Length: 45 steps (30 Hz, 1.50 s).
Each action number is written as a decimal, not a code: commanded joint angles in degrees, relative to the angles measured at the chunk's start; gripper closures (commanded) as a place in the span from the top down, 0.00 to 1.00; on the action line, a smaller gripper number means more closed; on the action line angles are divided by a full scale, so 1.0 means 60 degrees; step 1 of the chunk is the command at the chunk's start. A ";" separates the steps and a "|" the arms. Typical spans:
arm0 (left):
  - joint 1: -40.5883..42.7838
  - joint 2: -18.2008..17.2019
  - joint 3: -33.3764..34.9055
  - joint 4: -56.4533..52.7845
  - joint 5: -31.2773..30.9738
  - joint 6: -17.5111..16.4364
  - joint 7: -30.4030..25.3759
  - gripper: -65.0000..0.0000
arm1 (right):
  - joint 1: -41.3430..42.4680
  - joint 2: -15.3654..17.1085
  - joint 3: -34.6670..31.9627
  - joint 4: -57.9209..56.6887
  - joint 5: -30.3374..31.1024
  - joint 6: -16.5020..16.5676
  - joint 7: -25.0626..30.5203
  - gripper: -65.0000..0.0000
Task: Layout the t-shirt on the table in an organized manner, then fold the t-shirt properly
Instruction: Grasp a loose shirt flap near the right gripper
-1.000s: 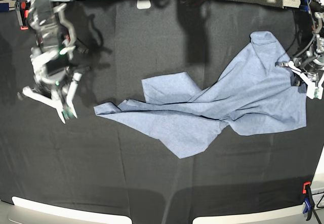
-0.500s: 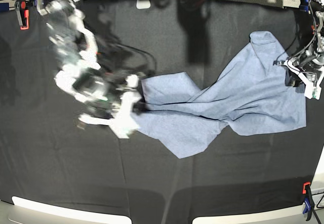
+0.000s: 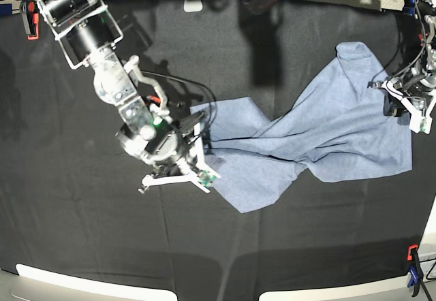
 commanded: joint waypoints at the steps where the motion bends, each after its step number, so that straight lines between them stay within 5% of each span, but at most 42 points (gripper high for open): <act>1: -0.0106 -0.0200 -0.0062 0.0124 -0.0095 -0.0033 -0.0157 0.16 | 0.0426 0.0000 0.0127 0.0168 -0.0011 -0.0106 0.0255 0.00; 5: -0.0102 -0.0200 -0.0062 0.0124 -0.0066 -0.0033 -0.0153 0.16 | 0.0922 0.0004 0.0175 0.0168 0.0044 -0.0262 0.0189 0.00; 9: -0.0102 -0.0200 -0.0062 0.0124 -0.0066 -0.0029 -0.0157 0.16 | 0.1198 0.0000 0.0175 0.0168 0.1599 -0.0233 -0.0386 0.00; 12: -0.0102 -0.0200 -0.0062 0.0124 -0.0066 -0.0033 -0.0157 0.16 | 0.1169 0.0000 0.0171 0.0164 0.2608 0.0288 -0.0437 0.24; 15: -0.0106 -0.0197 -0.0062 0.0124 -0.0066 -0.0029 -0.0157 0.16 | 0.1144 0.0000 0.0171 0.0018 0.2470 0.0882 -0.0357 0.43; 20: -0.0106 -0.0175 -0.0062 0.0124 -0.0062 -0.0029 -0.0157 0.16 | 0.1144 -0.0033 0.0146 -0.0721 0.2135 0.1810 0.0477 0.43; 33: -0.0106 -0.0178 -0.0062 0.0124 -0.0062 -0.0029 -0.0153 0.16 | 0.1166 -0.0969 0.0146 -0.1508 0.1938 0.2095 0.0000 0.32; 38: -0.0106 -0.0178 -0.0062 0.0124 -0.0062 -0.0029 -0.0160 0.16 | 0.1177 -0.1086 0.0149 -0.1508 0.1934 0.2189 -0.0087 0.11; 45: -0.0106 -0.0178 -0.0062 0.0124 -0.0062 -0.0029 -0.0160 0.16 | 0.1763 -0.1093 0.0157 -0.1282 0.4051 0.2204 -0.1093 0.19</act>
